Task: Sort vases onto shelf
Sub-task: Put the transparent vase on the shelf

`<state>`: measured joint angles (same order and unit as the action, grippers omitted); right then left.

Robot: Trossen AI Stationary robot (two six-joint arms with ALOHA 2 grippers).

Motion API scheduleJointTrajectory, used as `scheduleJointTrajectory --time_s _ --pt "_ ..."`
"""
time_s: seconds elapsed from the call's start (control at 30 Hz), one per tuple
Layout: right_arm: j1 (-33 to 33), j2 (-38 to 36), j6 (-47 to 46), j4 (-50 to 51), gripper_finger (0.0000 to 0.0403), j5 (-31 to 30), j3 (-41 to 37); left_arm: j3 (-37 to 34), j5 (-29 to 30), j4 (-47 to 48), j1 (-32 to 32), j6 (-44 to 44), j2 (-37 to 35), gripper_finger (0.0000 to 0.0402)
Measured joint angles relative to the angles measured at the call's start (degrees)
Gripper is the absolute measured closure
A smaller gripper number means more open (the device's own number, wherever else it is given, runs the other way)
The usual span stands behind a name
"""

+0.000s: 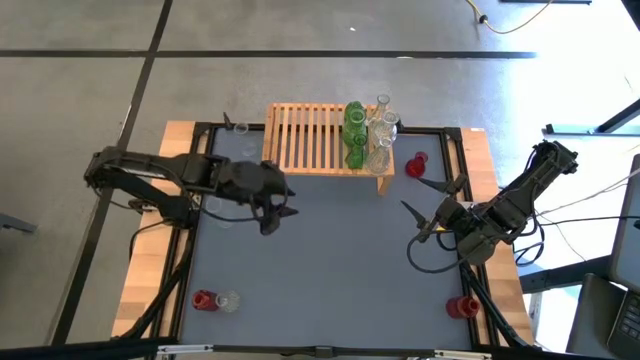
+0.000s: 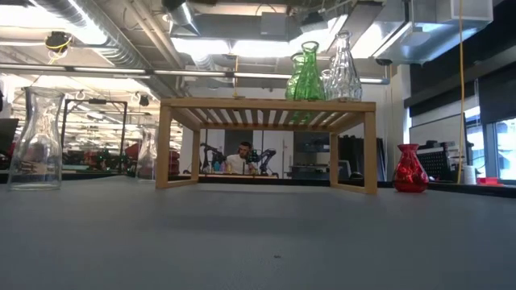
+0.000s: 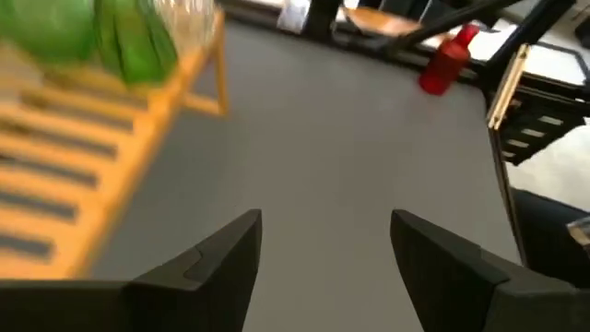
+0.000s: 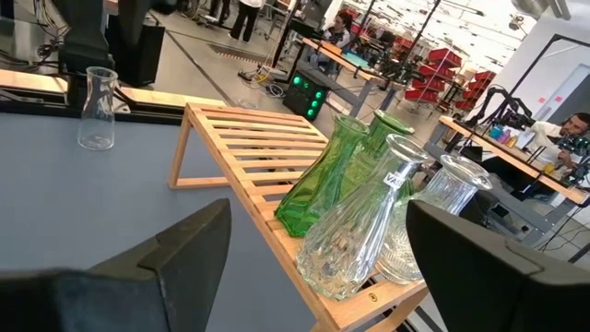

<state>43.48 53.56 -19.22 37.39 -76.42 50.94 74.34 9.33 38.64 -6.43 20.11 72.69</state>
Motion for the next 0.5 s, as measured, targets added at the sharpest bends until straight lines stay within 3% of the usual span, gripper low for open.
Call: scheduleJointTrajectory --time_s 0.5 --pt "0.0 0.0 0.0 0.0 0.0086 0.5 0.0 -2.0 0.8 24.9 -1.9 25.0 0.0 0.0166"
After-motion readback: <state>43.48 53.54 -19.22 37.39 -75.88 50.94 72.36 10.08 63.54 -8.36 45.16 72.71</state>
